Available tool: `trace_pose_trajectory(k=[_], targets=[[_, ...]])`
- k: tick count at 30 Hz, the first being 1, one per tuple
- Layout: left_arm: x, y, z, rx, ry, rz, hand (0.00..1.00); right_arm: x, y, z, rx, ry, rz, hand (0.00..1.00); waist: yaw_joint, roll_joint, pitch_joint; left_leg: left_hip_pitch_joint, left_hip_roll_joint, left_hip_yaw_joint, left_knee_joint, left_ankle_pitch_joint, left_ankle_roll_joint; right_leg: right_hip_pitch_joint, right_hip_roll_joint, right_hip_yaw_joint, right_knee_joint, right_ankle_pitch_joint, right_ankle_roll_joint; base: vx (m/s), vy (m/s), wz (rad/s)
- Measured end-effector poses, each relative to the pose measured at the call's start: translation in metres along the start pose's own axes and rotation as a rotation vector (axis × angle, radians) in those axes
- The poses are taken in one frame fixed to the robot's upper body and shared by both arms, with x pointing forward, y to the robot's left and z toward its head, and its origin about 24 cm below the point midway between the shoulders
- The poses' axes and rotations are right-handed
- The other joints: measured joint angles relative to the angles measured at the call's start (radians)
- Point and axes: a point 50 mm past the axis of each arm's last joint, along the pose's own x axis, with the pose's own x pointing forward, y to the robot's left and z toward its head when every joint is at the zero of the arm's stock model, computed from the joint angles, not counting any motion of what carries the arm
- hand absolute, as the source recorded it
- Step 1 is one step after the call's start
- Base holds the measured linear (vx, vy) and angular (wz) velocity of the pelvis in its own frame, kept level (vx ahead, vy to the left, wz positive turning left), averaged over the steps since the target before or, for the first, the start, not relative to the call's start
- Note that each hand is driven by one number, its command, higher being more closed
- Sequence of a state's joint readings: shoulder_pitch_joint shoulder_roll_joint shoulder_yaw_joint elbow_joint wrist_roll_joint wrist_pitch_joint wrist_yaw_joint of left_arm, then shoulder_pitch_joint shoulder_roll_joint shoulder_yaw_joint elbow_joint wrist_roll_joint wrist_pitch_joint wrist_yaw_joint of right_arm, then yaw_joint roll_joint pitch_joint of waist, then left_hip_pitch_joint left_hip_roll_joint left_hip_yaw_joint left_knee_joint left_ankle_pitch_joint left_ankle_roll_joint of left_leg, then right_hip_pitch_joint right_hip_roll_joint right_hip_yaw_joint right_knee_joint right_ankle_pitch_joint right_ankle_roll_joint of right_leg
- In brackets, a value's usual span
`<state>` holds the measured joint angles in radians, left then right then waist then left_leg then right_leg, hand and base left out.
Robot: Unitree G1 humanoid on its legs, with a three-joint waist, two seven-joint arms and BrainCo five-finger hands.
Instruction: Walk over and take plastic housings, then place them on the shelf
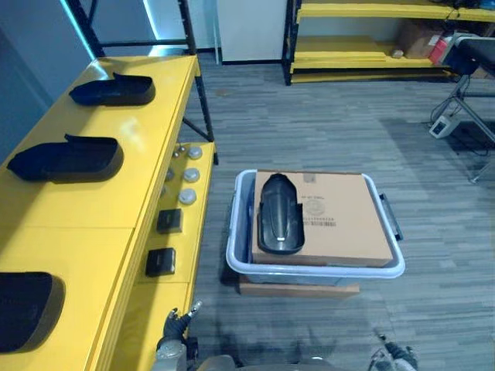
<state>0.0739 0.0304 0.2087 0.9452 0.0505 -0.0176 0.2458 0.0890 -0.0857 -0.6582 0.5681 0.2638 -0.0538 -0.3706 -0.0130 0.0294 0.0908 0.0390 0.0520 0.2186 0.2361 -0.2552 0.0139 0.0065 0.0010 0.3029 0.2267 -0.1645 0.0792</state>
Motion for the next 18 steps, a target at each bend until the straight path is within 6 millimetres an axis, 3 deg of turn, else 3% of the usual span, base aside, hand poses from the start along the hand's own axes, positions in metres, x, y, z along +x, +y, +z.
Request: trace_pose_trajectory(k=[2,4,7,8,11,14,16,18], targets=[[-0.001,0.0,-0.005,0.0,0.012,0.001,0.0,0.001,0.005,0.034,0.04,-0.134,0.008,0.0,0.0,0.004,-0.005,0.009,-0.004,0.002,-0.024,0.024,0.004,-0.008,-0.003,-0.004,-0.01,0.023,0.0,0.04,0.017,-0.41],[-0.003,0.0,-0.007,-0.002,0.013,0.0,0.0,-0.009,0.013,0.083,0.074,-0.349,0.04,0.0,-0.003,0.002,-0.007,0.009,-0.016,-0.024,-0.025,0.038,0.004,-0.001,-0.022,-0.048,-0.033,0.03,0.005,0.02,-0.003,-0.13],[-0.003,-0.001,-0.008,0.001,0.016,-0.004,0.0,-0.023,0.026,0.123,0.053,-0.553,0.12,0.0,-0.005,-0.001,-0.01,0.009,-0.029,-0.068,-0.028,0.048,0.004,0.027,-0.039,-0.108,-0.055,0.03,0.004,0.01,-0.008,0.33],[-0.003,-0.001,-0.008,0.004,0.015,-0.006,0.0,-0.025,0.03,0.127,0.042,-0.579,0.146,0.0,-0.005,-0.003,-0.01,0.008,-0.032,-0.082,-0.03,0.054,0.005,0.031,-0.042,-0.119,-0.055,0.031,0.004,0.0,-0.024,0.61],[-0.004,-0.001,-0.011,0.028,0.015,-0.017,0.0,-0.043,0.069,0.147,-0.025,-0.696,0.338,0.0,0.0,-0.006,-0.01,0.006,-0.042,-0.148,-0.066,0.094,-0.002,0.04,-0.052,-0.202,-0.057,0.044,-0.007,-0.02,-0.046,0.67],[-0.005,0.006,-0.016,0.054,0.018,-0.009,0.0,-0.062,0.106,0.152,-0.106,-0.765,0.527,0.0,0.015,-0.009,-0.01,-0.001,-0.043,-0.205,-0.11,0.13,-0.01,0.039,-0.054,-0.259,-0.07,0.056,-0.007,-0.05,-0.035,0.58],[-0.006,0.01,-0.02,0.06,0.027,-0.001,0.0,-0.068,0.116,0.153,-0.148,-0.793,0.576,0.0,0.037,-0.009,-0.009,-0.005,-0.044,-0.231,-0.127,0.138,-0.018,0.039,-0.054,-0.28,-0.081,0.056,-0.007,-0.07,-0.038,0.47],[-0.009,0.015,-0.031,0.067,0.054,0.008,0.0,-0.072,0.132,0.151,-0.198,-0.802,0.632,0.0,0.037,-0.01,-0.009,-0.018,-0.053,-0.265,-0.14,0.157,-0.014,0.039,-0.061,-0.31,-0.088,0.056,-0.007,-0.07,-0.025,0.48]])
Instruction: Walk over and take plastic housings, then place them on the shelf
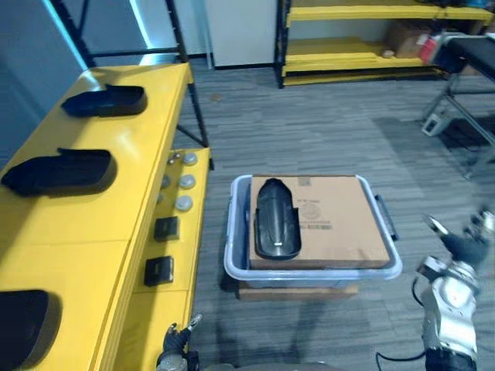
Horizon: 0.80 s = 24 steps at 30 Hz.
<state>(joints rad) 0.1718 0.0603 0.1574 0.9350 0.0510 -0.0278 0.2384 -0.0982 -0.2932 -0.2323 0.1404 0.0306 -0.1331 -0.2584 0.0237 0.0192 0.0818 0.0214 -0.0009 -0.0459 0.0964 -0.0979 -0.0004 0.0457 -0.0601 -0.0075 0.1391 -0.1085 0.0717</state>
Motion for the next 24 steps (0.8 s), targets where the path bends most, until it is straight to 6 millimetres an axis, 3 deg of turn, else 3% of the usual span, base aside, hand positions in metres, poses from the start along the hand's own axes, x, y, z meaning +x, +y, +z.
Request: trace_pose_trajectory(k=[2,7,15,16,24], targets=[[-0.002,0.003,-0.01,0.005,0.024,0.007,0.0,0.003,0.018,-0.01,-0.034,0.047,0.065,0.0,0.009,0.0,0.0,-0.016,-0.01,-0.022,-0.024,0.024,0.001,-0.015,-0.01,-0.021,-0.007,0.0,0.0,-0.1,-0.009,0.27],[-0.002,0.005,-0.011,0.009,0.029,0.012,0.0,0.005,0.039,-0.03,-0.13,0.147,0.144,0.0,0.02,-0.004,0.004,-0.056,-0.031,-0.049,-0.057,0.06,0.002,-0.037,-0.029,-0.063,-0.036,0.0,0.0,-0.12,0.0,0.16],[-0.001,0.011,-0.013,0.019,0.04,0.038,0.0,0.011,0.047,-0.055,-0.312,0.298,0.094,0.0,0.028,-0.012,0.026,-0.119,-0.033,-0.086,-0.13,0.126,-0.008,-0.105,-0.031,-0.103,-0.064,0.027,-0.005,-0.12,0.015,0.17],[-0.001,0.012,-0.013,0.019,0.039,0.05,0.0,0.009,0.048,-0.06,-0.311,0.33,0.072,0.0,0.047,-0.011,0.031,-0.122,-0.033,-0.085,-0.131,0.126,-0.007,-0.105,-0.03,-0.104,-0.072,0.031,-0.008,0.0,0.015,-0.04],[0.001,0.012,-0.004,0.008,0.016,0.078,0.0,0.013,0.046,-0.066,-0.261,0.419,-0.099,0.0,0.053,-0.003,0.082,-0.173,-0.037,-0.091,-0.131,0.141,0.006,-0.139,-0.031,-0.121,-0.092,0.048,-0.005,0.06,-0.006,0.05]])
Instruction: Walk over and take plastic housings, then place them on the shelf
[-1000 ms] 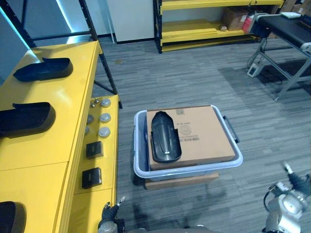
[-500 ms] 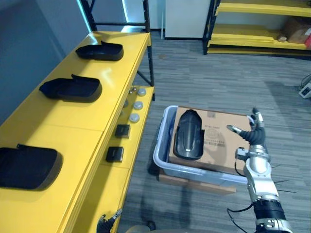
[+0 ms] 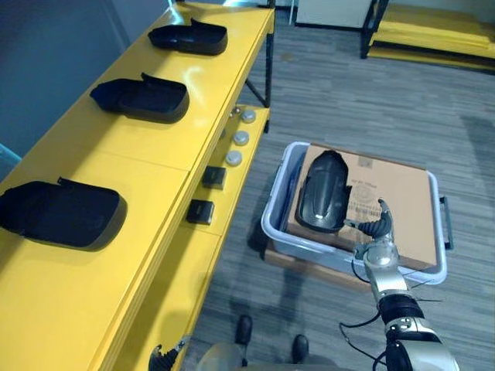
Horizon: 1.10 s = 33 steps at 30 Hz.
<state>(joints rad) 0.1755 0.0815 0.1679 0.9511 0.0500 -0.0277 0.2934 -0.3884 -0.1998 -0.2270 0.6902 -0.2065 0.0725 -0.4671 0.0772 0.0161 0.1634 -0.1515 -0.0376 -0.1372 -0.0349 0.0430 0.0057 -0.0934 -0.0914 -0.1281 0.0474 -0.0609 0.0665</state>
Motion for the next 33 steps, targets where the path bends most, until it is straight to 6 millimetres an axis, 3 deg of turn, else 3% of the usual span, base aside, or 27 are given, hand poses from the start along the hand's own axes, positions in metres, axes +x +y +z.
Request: trace_pose_trajectory(k=[5,6,10,13,19,23,26,33], targets=[[0.0,-0.001,0.006,-0.012,-0.035,-0.003,0.0,0.008,0.004,0.008,0.035,0.03,-0.018,0.0,-0.002,0.005,0.038,-0.011,-0.003,0.003,0.001,0.0,0.0,-0.003,0.0,-0.004,-0.011,0.001,0.001,0.08,-0.014,0.01],[0.0,-0.001,0.007,-0.015,-0.039,-0.003,0.0,0.011,0.003,0.011,0.057,0.035,-0.037,1.0,-0.001,0.005,0.043,-0.015,-0.003,0.003,0.001,0.0,0.0,-0.007,0.0,-0.004,-0.011,0.001,0.001,0.04,-0.001,0.0],[0.0,-0.005,0.011,-0.033,-0.047,-0.012,0.0,0.027,-0.008,0.031,0.108,0.028,-0.084,1.0,0.011,0.005,0.072,-0.025,-0.004,0.005,0.002,0.0,0.0,-0.018,-0.004,-0.002,-0.011,0.005,0.006,0.01,0.001,0.0],[0.001,-0.008,0.016,-0.056,-0.054,-0.02,0.0,0.034,-0.016,0.036,0.131,0.032,-0.103,1.0,0.021,0.005,0.089,-0.026,-0.007,0.003,0.002,0.0,0.0,-0.017,-0.006,-0.001,-0.011,0.005,0.006,-0.03,0.012,0.02],[0.001,-0.01,0.018,-0.061,-0.054,-0.024,0.0,0.035,-0.014,0.037,0.174,0.048,-0.092,1.0,0.021,0.005,0.091,-0.024,-0.013,0.004,0.002,0.0,0.0,-0.016,-0.013,0.004,-0.011,0.005,0.006,-0.05,0.014,-0.01],[0.001,-0.01,0.018,-0.061,-0.053,-0.024,0.0,0.032,-0.007,0.034,0.185,0.066,-0.057,1.0,0.021,0.003,0.091,-0.012,-0.013,0.005,-0.001,0.0,0.0,-0.007,-0.013,0.006,-0.011,0.01,0.006,-0.04,0.007,0.0],[0.001,-0.01,0.018,-0.06,-0.051,-0.025,0.0,0.023,0.003,0.021,0.185,0.099,-0.024,1.0,0.021,0.002,0.091,0.01,-0.013,0.005,-0.005,0.0,0.0,0.013,-0.014,0.007,-0.012,0.01,0.006,-0.03,0.001,-0.01],[0.001,-0.011,0.027,-0.07,-0.084,-0.024,0.0,0.002,-0.003,0.006,0.233,0.068,-0.08,1.0,0.018,-0.002,0.089,0.042,-0.014,0.004,-0.02,0.0,0.0,0.04,-0.016,0.004,-0.015,0.01,0.007,-0.01,-0.001,0.0]])
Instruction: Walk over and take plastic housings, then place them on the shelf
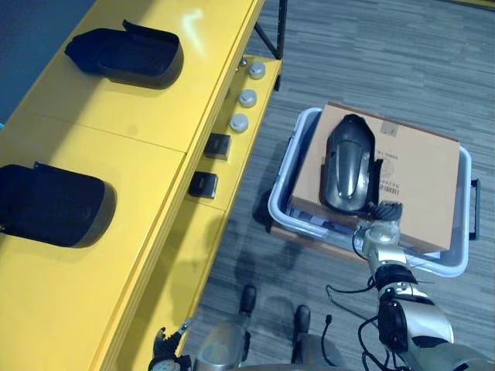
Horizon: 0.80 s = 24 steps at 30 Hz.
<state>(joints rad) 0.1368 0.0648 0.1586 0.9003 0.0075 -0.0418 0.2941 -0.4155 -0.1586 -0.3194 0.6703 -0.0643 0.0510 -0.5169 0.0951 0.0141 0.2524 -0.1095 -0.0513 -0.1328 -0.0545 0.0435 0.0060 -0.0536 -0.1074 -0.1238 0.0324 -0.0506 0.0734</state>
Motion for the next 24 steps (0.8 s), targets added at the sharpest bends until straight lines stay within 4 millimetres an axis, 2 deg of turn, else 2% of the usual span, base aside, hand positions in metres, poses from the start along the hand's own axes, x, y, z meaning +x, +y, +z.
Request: trace_pose_trajectory(k=[5,8,13,17,19,21,24], targets=[[0.0,-0.001,0.022,-0.022,-0.095,0.011,0.0,-0.006,-0.011,0.009,-0.001,-0.087,-0.039,1.0,-0.005,-0.008,-0.017,0.018,0.0,-0.001,-0.001,0.0,0.0,0.019,0.0,-0.007,-0.001,0.0,0.001,0.0,0.0,0.0],[-0.003,-0.008,0.037,-0.014,-0.165,-0.018,0.0,-0.009,-0.02,0.011,-0.007,-0.122,-0.076,1.0,-0.008,-0.009,-0.041,0.02,0.0,-0.002,0.001,0.0,0.0,0.021,0.0,-0.008,-0.002,0.0,0.001,0.0,0.0,0.0],[-0.017,-0.018,0.074,-0.034,-0.349,-0.066,0.0,-0.023,-0.028,0.024,0.008,-0.223,-0.107,1.0,-0.025,-0.012,-0.074,0.032,0.001,0.002,0.002,0.0,0.0,0.033,-0.001,0.0,-0.009,0.001,0.004,-0.03,-0.006,-0.05],[-0.046,-0.032,0.118,-0.106,-0.581,-0.139,0.0,-0.038,-0.034,0.041,0.012,-0.34,-0.127,1.0,-0.031,-0.012,-0.103,0.049,0.004,0.006,0.003,0.0,0.0,0.051,0.002,0.004,-0.019,0.003,0.005,-0.04,-0.011,-0.05],[-0.054,-0.035,0.13,-0.124,-0.642,-0.16,0.0,-0.043,-0.033,0.047,0.03,-0.369,-0.123,1.0,-0.032,-0.012,-0.11,0.052,0.005,0.007,0.003,0.0,0.0,0.054,0.002,0.005,-0.019,0.003,0.005,-0.04,-0.01,-0.02],[-0.07,-0.039,0.149,-0.159,-0.746,-0.196,0.0,-0.053,-0.031,0.059,0.054,-0.433,-0.112,1.0,-0.035,-0.012,-0.126,0.052,0.005,0.007,0.002,0.0,0.0,0.054,0.003,0.005,-0.019,0.003,0.005,-0.02,-0.002,0.0],[-0.091,-0.043,0.169,-0.214,-0.861,-0.253,0.0,-0.07,-0.02,0.077,0.089,-0.54,-0.063,1.0,-0.055,-0.015,-0.137,0.068,0.004,0.006,0.002,0.0,0.0,0.069,0.002,0.005,-0.022,0.002,0.005,-0.01,0.0,-0.01]])
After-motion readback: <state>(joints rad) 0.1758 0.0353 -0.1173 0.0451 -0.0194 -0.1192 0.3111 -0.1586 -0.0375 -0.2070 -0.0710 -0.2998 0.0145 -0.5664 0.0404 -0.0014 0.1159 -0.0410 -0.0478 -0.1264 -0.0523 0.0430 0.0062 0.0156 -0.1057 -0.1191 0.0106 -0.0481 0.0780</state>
